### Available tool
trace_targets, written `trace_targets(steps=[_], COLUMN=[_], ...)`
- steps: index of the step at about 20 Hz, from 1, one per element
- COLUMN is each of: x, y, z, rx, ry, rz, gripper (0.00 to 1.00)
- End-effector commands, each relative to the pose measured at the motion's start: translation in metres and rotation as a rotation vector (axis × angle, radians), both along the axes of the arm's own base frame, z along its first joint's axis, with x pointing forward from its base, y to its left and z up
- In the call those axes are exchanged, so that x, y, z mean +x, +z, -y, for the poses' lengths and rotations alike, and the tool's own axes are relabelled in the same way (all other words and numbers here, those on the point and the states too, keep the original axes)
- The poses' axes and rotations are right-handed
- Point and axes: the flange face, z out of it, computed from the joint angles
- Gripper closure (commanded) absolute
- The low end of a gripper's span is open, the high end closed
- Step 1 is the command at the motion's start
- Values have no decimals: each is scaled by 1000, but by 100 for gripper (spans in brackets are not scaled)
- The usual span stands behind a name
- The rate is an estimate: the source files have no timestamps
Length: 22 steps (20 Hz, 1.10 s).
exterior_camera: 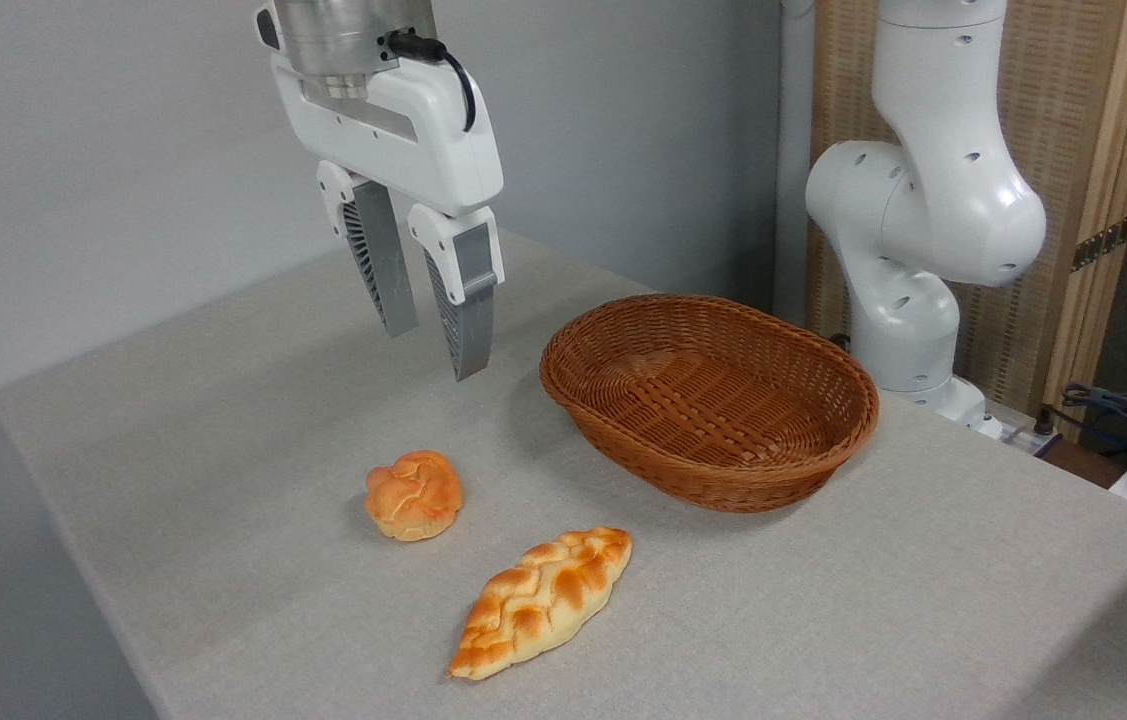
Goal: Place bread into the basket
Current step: 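Move the open gripper toward the round golden bun, then lower the gripper onto the round bun and close around it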
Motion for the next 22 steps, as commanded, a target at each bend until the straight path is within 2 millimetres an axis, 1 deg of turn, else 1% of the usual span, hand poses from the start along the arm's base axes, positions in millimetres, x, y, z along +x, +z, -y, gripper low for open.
trace_targets(steps=[1,12,14,16,17,19,20,22], x=[2,2,4,3,4,3,-1,-2], y=[4,3,1,-10,-15,-33,-40,-60], z=[-2,-2,4,11,18,32,32,32], rx=[-8,-5,-13,-17,-20,-10,-8,-10], ry=[-3,-2,-7,-19,-30,-59,-60,-59], rz=[21,22,30,27,39,44,44,30], gripper=[0,0,0,0,0,0,0,0])
